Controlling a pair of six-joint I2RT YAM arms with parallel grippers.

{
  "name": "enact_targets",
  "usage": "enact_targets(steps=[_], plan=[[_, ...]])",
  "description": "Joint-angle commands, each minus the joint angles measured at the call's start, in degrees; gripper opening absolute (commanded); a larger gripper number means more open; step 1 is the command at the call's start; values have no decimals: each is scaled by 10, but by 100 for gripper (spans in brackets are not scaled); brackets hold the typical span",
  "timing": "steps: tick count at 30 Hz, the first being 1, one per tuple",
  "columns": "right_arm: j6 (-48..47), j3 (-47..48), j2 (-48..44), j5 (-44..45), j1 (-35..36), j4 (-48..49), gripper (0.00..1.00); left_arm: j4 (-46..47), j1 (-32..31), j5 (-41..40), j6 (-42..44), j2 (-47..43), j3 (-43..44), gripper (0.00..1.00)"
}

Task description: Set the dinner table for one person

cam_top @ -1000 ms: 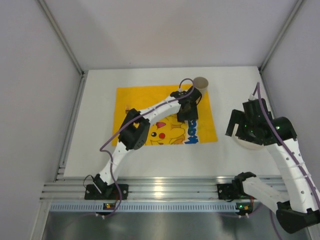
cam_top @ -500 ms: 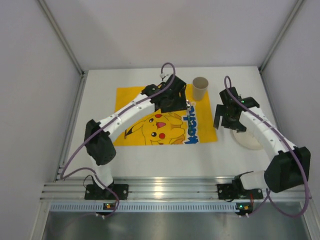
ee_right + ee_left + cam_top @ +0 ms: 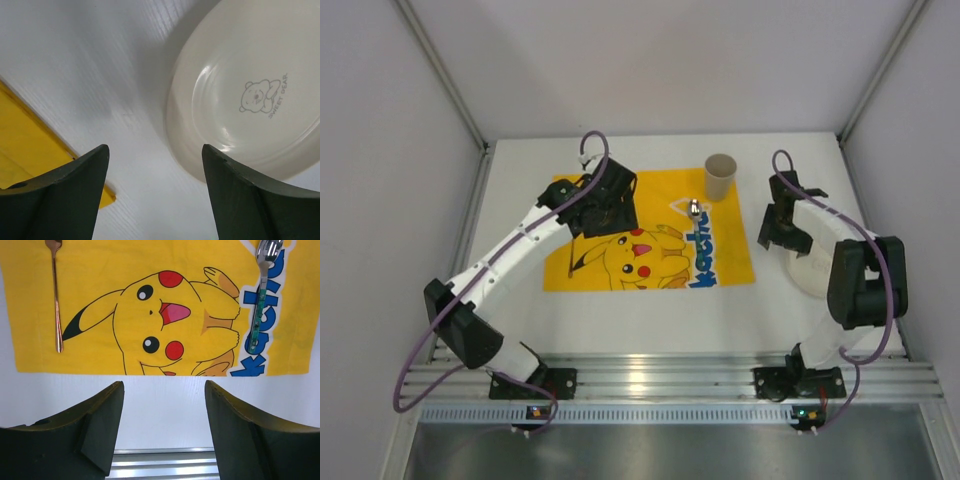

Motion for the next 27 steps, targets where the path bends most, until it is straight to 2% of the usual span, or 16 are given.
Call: enact_targets(steps=[1, 3, 6, 9, 12, 13, 14, 15, 16, 20, 23, 27], plan=[[-6, -8, 26, -21, -12, 70, 75, -38, 1, -17, 4, -40, 3, 70], [-3, -19, 43, -28, -13, 86, 70, -44, 2, -18, 2, -44, 2, 70], [-3, -41, 49, -30, -16, 106, 49, -50, 1, -19, 0, -44, 1, 70], [-7, -68, 44, -35, -26, 120, 44, -57, 1, -17, -1, -35, 9, 69], [-12, -97, 33, -41, -35, 133, 33, -54, 1, -13, -2, -30, 10, 69], [-15, -103, 29, -42, -36, 134, 22, -52, 1, -11, -2, -25, 9, 69], [-18, -109, 21, -42, -36, 135, 16, -50, 2, -9, -2, -22, 9, 69], [-20, -115, 15, -42, -38, 134, 3, -48, 1, -7, -2, -20, 7, 68], [-20, -117, 10, -41, -37, 131, 0, -45, 1, -2, -2, -15, 7, 68], [-16, -90, -30, -24, -37, 93, 0, -35, 2, 10, -7, -3, 4, 68], [1, -51, -68, 7, -36, 21, 0, -33, 2, 5, -3, -1, 8, 68], [10, 54, -112, 19, -17, -65, 0, -32, 6, -9, -1, -22, 8, 68]])
